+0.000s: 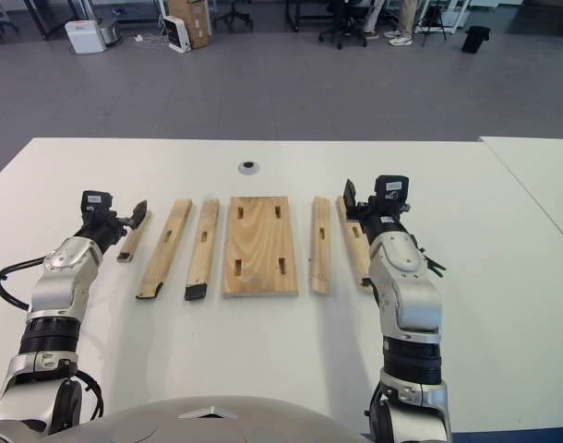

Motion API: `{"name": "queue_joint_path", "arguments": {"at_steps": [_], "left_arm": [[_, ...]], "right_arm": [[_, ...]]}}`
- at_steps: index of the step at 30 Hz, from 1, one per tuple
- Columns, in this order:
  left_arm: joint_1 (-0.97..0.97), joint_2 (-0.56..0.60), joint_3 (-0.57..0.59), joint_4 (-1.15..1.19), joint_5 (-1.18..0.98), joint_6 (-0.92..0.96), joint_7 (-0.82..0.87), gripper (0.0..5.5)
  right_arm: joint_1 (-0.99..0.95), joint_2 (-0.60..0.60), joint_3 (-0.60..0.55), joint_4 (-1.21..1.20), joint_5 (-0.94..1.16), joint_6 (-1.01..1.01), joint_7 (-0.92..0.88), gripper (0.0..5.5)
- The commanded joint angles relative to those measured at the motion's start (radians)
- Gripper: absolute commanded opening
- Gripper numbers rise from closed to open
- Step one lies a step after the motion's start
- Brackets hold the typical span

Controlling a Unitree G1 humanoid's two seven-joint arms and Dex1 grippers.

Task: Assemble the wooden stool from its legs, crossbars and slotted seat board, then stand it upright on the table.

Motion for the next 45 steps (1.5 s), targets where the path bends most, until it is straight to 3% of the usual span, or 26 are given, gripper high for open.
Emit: {"name": "queue_joint_path", "arguments": {"at_steps": [1, 7, 25, 28, 33, 38, 45], "left_arm": [[0.032, 0.017, -0.015, -0.010, 0.019, 0.038, -0.009, 4.07], [0.072, 0.033, -0.047, 0.060, 0.044, 0.103, -0.035, 4.07], [0.029, 0.107, -0.072, 0.209, 0.080, 0.060, -0.092, 1.31], [-0.072, 0.116, -0.066, 0.209, 0.065, 0.013, -0.101, 1.28], [-0.412, 0.069, -0.053, 0.036, -0.052, -0.076, -0.190, 1.28], [-0.368, -0.027, -0.173, -0.195, -0.185, 0.002, -0.354, 1.28], [-0.320, -0.089, -0.238, -0.313, -0.235, 0.027, -0.426, 1.28]], "right_arm": [[0.006, 0.007, 0.004, -0.011, -0.009, 0.004, 0.001, 3.57], [0.007, 0.012, 0.008, -0.021, -0.017, 0.005, -0.004, 3.57], [-0.004, 0.059, 0.025, -0.019, -0.043, -0.006, -0.010, 3.57], [-0.020, 0.098, -0.011, -0.040, 0.032, 0.025, -0.002, 3.57], [-0.146, 0.172, -0.091, -0.153, 0.333, 0.160, 0.028, 3.57], [-0.255, 0.258, -0.087, -0.227, 0.626, 0.241, -0.003, 3.57], [-0.299, 0.277, -0.040, -0.211, 0.747, 0.252, -0.049, 3.57]]}}
